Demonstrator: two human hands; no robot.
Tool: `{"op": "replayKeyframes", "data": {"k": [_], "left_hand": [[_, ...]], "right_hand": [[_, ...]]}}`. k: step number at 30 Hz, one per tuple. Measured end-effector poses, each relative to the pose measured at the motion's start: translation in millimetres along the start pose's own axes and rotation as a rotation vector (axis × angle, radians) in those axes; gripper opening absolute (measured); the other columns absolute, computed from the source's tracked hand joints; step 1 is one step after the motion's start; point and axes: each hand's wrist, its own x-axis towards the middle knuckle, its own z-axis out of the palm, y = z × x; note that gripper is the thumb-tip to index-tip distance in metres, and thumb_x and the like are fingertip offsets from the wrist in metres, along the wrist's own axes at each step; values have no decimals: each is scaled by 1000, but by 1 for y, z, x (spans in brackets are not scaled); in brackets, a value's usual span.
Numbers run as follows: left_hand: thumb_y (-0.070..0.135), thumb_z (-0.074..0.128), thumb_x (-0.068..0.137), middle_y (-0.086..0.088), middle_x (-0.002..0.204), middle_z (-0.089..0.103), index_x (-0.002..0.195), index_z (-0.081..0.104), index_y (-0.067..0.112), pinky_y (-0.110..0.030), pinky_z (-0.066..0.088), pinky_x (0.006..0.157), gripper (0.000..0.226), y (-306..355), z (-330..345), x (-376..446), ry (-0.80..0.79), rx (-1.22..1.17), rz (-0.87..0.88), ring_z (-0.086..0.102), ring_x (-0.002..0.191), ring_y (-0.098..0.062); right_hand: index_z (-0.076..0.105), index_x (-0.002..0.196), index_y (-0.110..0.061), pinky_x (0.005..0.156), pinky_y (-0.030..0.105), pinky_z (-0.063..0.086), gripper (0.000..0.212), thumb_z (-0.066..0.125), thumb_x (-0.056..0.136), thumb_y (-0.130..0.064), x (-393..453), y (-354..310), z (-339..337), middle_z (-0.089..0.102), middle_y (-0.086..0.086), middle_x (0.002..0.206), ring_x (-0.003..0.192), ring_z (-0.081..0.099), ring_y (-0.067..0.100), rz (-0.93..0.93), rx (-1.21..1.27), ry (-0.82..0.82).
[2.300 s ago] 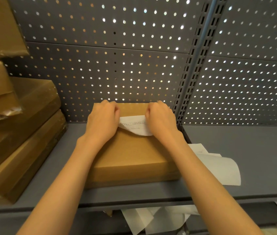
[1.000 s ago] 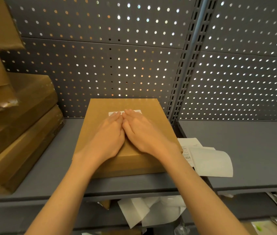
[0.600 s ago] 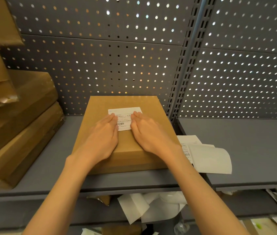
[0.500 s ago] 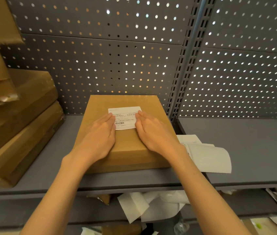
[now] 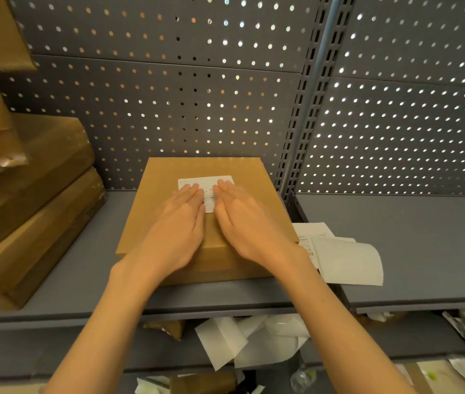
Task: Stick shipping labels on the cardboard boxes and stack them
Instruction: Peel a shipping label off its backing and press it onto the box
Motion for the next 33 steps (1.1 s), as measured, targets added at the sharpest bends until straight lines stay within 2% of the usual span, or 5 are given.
{"op": "replayKeyframes", "data": {"k": [3,7,13,17,33], "left_hand": [[28,15,99,-6,155,20,147,23,10,-18,1,112,52,2,6,-6,10,9,37,15,144,-15],[36,8,84,-5,155,21,147,22,12,-11,-4,104,69,3,7,-18,-3,17,47,16,143,-12],[36,12,97,-2,155,21,147,23,12,-10,-3,104,57,0,8,-25,20,31,32,17,143,-10],[28,24,101,1,156,18,147,23,13,-11,-2,106,49,-6,3,-30,35,12,6,15,143,-8],[28,23,101,5,156,13,149,17,15,-11,-4,106,50,-8,-2,-38,43,-1,-52,10,143,-6]], "right_hand": [[33,142,3,110,23,1,43,27,101,-10,-9,-10,4,33,19,150,142,21,26,-116,-72,6],[37,140,0,113,26,8,42,27,102,-14,-14,-10,14,36,17,148,141,26,25,-100,-43,29],[31,145,-6,116,27,11,54,15,99,-29,-17,-5,22,29,10,154,143,22,18,5,-36,16],[29,146,-8,115,22,7,47,24,102,-25,-22,2,18,27,6,155,143,20,15,69,-31,48],[22,149,-8,115,21,2,49,19,102,-25,-31,14,14,19,6,157,145,13,13,141,-106,67]]}}
